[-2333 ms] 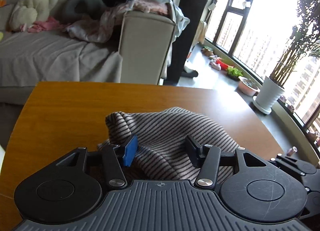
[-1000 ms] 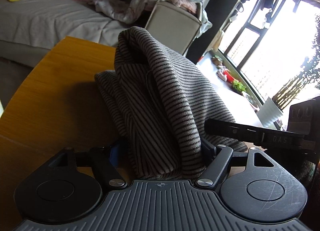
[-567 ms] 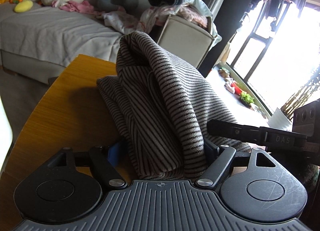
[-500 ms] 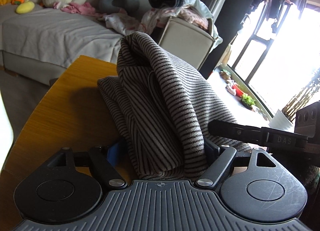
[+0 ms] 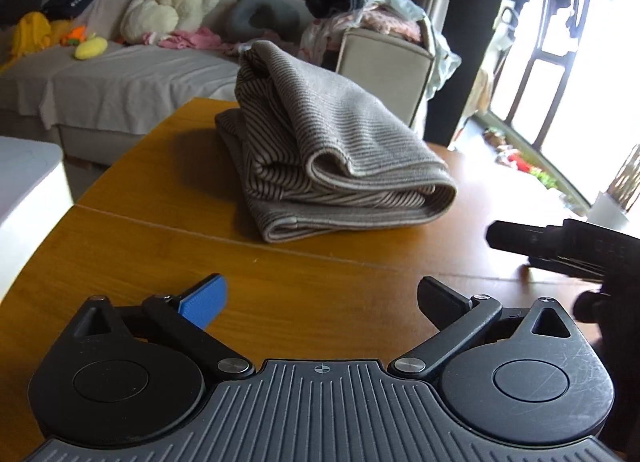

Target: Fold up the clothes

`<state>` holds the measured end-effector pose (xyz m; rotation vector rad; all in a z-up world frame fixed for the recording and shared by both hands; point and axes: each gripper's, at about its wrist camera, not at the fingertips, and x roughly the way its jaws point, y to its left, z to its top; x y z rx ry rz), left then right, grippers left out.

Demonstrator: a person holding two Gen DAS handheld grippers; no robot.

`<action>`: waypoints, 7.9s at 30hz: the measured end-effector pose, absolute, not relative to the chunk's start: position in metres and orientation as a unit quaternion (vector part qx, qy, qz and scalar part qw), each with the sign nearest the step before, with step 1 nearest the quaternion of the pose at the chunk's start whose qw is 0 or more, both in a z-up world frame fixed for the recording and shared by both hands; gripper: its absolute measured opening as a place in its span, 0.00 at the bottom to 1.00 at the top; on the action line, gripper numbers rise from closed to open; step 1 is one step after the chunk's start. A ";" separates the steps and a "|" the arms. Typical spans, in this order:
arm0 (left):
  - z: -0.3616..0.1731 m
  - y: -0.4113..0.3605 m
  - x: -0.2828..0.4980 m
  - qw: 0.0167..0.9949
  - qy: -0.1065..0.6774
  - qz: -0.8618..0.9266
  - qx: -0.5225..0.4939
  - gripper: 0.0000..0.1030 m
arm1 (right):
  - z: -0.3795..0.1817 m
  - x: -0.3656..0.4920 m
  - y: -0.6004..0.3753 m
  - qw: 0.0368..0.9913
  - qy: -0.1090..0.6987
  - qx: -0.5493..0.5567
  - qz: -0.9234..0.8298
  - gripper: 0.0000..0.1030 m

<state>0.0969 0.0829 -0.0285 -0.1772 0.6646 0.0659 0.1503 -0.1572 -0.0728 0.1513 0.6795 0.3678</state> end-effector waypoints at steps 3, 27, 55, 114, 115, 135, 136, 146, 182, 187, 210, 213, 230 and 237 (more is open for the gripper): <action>-0.029 0.068 0.100 0.936 0.344 0.058 -0.047 1.00 | -0.073 0.143 -0.153 0.928 0.345 0.013 0.142 1.00; -0.031 0.056 0.114 0.932 0.347 0.096 -0.039 1.00 | -0.077 0.160 -0.139 0.924 0.353 -0.048 0.141 1.00; -0.031 0.055 0.114 0.933 0.346 0.092 -0.039 1.00 | -0.076 0.159 -0.139 0.923 0.354 -0.047 0.141 1.00; -0.032 0.055 0.115 0.933 0.347 0.090 -0.038 1.00 | -0.076 0.162 -0.142 0.923 0.353 -0.047 0.142 1.00; -0.032 0.055 0.115 0.933 0.347 0.090 -0.038 1.00 | -0.076 0.162 -0.142 0.923 0.353 -0.047 0.142 1.00; -0.032 0.055 0.115 0.933 0.347 0.090 -0.038 1.00 | -0.076 0.162 -0.141 0.923 0.353 -0.047 0.142 1.00; -0.032 0.055 0.115 0.933 0.347 0.090 -0.038 1.00 | -0.076 0.162 -0.141 0.923 0.353 -0.047 0.142 1.00; -0.032 0.055 0.115 0.933 0.347 0.090 -0.038 1.00 | -0.076 0.162 -0.141 0.923 0.353 -0.047 0.142 1.00; -0.032 0.055 0.113 0.933 0.346 0.089 -0.039 1.00 | -0.076 0.162 -0.141 0.923 0.353 -0.047 0.142 1.00; -0.032 0.055 0.113 0.933 0.346 0.089 -0.039 1.00 | -0.076 0.162 -0.142 0.924 0.353 -0.046 0.141 1.00; -0.032 0.055 0.114 0.933 0.347 0.089 -0.037 1.00 | -0.076 0.162 -0.142 0.924 0.353 -0.046 0.141 1.00; -0.032 0.055 0.115 0.933 0.347 0.089 -0.036 1.00 | -0.076 0.162 -0.142 0.924 0.353 -0.046 0.141 1.00; -0.032 0.055 0.115 0.933 0.348 0.089 -0.036 1.00 | -0.076 0.161 -0.142 0.924 0.353 -0.047 0.141 1.00; -0.032 0.055 0.114 0.933 0.348 0.089 -0.036 1.00 | -0.076 0.161 -0.142 0.924 0.353 -0.047 0.141 1.00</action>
